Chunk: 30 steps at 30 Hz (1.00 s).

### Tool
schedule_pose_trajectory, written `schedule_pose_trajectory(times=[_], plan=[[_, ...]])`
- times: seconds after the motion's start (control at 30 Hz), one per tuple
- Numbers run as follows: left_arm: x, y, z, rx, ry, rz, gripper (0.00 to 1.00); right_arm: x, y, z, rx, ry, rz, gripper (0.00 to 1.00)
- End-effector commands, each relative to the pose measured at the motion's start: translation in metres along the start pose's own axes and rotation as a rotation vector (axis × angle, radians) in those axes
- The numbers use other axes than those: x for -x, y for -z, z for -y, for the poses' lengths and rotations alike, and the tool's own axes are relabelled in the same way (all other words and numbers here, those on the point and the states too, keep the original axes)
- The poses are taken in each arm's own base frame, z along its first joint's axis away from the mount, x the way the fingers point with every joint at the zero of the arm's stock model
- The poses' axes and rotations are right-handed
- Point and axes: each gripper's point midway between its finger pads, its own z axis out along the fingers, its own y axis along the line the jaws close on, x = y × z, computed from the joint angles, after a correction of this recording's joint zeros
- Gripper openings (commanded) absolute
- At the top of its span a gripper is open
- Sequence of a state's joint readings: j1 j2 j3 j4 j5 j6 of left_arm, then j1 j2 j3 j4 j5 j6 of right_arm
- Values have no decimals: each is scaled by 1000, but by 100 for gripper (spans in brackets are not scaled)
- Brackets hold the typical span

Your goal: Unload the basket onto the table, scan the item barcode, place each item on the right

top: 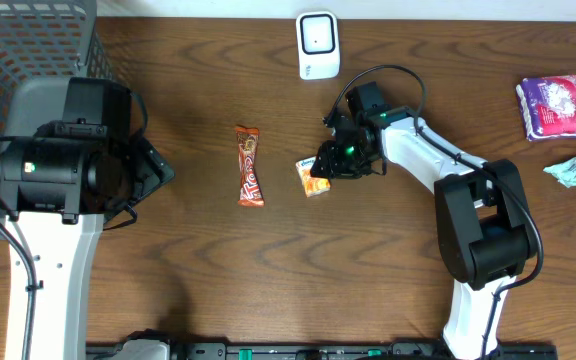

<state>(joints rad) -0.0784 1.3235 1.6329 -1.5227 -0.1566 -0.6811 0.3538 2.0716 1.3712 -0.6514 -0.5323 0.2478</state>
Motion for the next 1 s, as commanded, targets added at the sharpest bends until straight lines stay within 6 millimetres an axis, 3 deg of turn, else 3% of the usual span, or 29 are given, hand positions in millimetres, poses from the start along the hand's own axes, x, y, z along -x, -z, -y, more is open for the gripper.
schedule_pose_trajectory(times=[0.0, 0.17, 0.23, 0.37, 0.5, 0.63, 0.87, 0.97], plan=[[1, 2, -5, 8, 15, 12, 99, -14, -15, 0, 16, -6, -47, 35], [1, 2, -5, 8, 15, 12, 99, -17, -18, -3, 16, 5, -55, 21], [1, 2, -5, 8, 15, 12, 99, -16, -18, -4, 17, 8, -54, 2], [1, 2, -5, 8, 15, 12, 99, -17, -17, -8, 50, 4, -60, 1], [1, 2, -5, 8, 15, 12, 99, -19, -5, -36, 266, 26, -85, 1], [1, 2, -5, 8, 15, 12, 99, -21, 29, -77, 621, 83, -99, 1], [1, 2, -5, 8, 15, 12, 99, -26, 76, -116, 989, 185, -84, 1], [1, 2, -5, 8, 15, 12, 99, -27, 80, -119, 1016, 178, -93, 1]])
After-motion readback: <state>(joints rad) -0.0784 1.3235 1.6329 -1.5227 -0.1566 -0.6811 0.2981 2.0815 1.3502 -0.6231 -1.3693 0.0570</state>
